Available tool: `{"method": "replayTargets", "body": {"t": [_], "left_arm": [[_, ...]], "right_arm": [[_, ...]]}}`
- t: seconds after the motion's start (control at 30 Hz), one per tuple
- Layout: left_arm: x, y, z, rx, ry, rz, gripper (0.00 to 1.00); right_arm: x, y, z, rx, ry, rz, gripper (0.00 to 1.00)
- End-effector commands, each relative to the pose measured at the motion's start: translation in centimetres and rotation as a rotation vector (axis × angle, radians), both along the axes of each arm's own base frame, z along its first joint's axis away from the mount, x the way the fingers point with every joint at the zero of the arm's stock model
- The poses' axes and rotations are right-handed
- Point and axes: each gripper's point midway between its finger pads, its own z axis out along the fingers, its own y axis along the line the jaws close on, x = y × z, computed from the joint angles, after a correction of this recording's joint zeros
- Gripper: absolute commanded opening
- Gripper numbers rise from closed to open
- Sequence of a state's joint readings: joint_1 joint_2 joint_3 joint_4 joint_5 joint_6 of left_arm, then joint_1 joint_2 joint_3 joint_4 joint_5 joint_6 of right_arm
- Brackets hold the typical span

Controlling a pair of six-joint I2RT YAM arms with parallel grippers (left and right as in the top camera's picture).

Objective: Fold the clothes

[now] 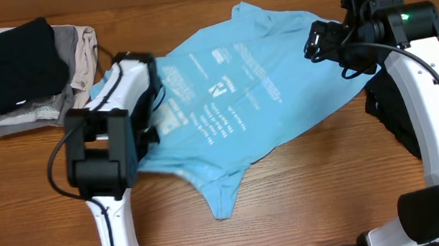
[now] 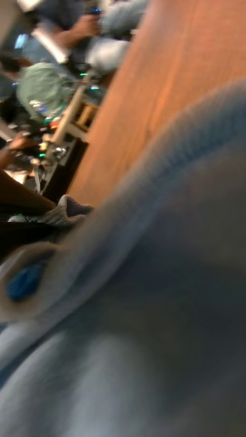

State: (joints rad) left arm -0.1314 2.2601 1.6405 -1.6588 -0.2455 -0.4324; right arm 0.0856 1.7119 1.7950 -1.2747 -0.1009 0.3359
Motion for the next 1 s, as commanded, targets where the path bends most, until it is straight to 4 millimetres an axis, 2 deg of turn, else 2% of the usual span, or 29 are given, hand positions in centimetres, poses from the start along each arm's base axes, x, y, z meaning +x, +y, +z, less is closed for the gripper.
{"method": "replayTargets", "body": {"t": [0.0,0.07,0.1,0.13,0.2,0.27,0.37,0.47,0.53,0.6,0.7,0.83,0.97], "left_arm": [[-1.4,4.1,0.6,0.123,-0.044,0.086,0.04],[-1.7,4.9,0.3,0.122,-0.047,0.118,0.04],[-1.8,5.3,0.1,0.122,-0.048,0.133,0.11],[-1.8,5.7,0.0,0.12,-0.051,0.146,0.42],[-1.6,6.4,-0.4,0.105,-0.063,0.155,0.85],[-1.2,7.0,-0.7,0.094,-0.085,0.164,0.95],[0.4,7.6,-0.9,0.062,-0.148,0.173,0.99],[3.1,7.2,0.6,0.001,-0.237,0.185,0.99],[5.5,6.9,2.5,-0.042,-0.333,0.168,1.0],[9.4,5.5,6.5,-0.128,-0.511,0.115,1.0],[12.2,3.0,10.1,-0.24,-0.657,0.001,1.0],[14.1,0.2,12.9,-0.3,-0.773,-0.143,1.0],[14.9,-1.9,13.3,-0.325,-0.8,-0.221,1.0]], "right_arm": [[0.4,0.2,0.2,0.002,-0.014,0.012,0.95],[0.4,0.2,0.2,0.002,-0.014,0.012,0.95],[0.4,0.2,0.2,0.002,-0.014,0.012,0.96],[0.4,0.2,0.2,0.002,-0.014,0.012,0.96],[0.4,0.2,0.2,0.001,-0.013,0.011,0.96],[0.5,0.1,-0.2,-0.008,-0.002,0.008,0.96],[0.3,-0.2,-1.6,-0.026,0.038,0.0,0.96],[0.1,-0.5,-3.6,-0.03,0.101,-0.008,0.96],[0.1,-0.8,-5.0,-0.032,0.139,-0.019,0.96],[0.3,-2.9,-7.3,-0.048,0.18,-0.113,0.96],[0.2,-4.8,-9.5,-0.04,0.216,-0.172,0.93],[-0.3,-6.6,-12.7,-0.026,0.246,-0.22,0.84],[-0.6,-7.7,-15.4,-0.018,0.241,-0.273,0.76]]}}
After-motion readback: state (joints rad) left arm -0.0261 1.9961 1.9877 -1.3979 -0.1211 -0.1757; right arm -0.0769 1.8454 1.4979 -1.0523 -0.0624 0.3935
